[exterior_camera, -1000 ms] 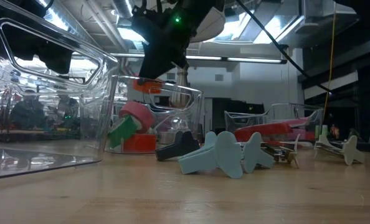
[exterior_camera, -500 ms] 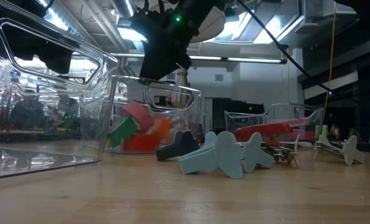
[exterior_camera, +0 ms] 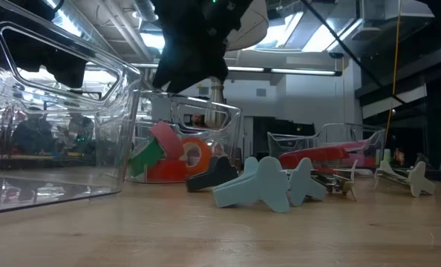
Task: Pick and place Stapler, Stapler remover, tape
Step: Put the left blue staple remover into the bottom transparent bin
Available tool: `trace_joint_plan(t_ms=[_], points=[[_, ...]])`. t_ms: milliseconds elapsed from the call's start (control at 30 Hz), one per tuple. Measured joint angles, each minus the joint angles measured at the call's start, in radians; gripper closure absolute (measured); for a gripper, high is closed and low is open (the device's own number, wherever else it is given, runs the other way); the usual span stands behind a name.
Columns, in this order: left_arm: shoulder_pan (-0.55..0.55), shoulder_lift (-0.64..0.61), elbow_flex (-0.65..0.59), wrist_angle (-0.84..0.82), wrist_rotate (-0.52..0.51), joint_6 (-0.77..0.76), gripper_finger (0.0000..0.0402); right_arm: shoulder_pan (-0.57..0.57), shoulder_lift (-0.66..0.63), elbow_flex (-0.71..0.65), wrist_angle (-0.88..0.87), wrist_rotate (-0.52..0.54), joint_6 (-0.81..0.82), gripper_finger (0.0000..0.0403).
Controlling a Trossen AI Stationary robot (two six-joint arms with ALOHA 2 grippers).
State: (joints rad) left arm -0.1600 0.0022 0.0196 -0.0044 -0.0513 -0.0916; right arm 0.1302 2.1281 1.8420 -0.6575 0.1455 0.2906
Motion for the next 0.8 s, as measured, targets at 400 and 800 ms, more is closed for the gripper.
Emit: trace_joint_plan(t_ms=[400,800], points=[[0.0,0.0,0.0,0.0,0.0,0.0,0.0217,0.15,-0.002,0.082,0.021,0.087,-0.053,0.0219],[0.0,0.0,0.0,0.0,0.0,0.0,0.0217,0.232,-0.003,0.107,0.067,0.088,-0.127,0.0219]])
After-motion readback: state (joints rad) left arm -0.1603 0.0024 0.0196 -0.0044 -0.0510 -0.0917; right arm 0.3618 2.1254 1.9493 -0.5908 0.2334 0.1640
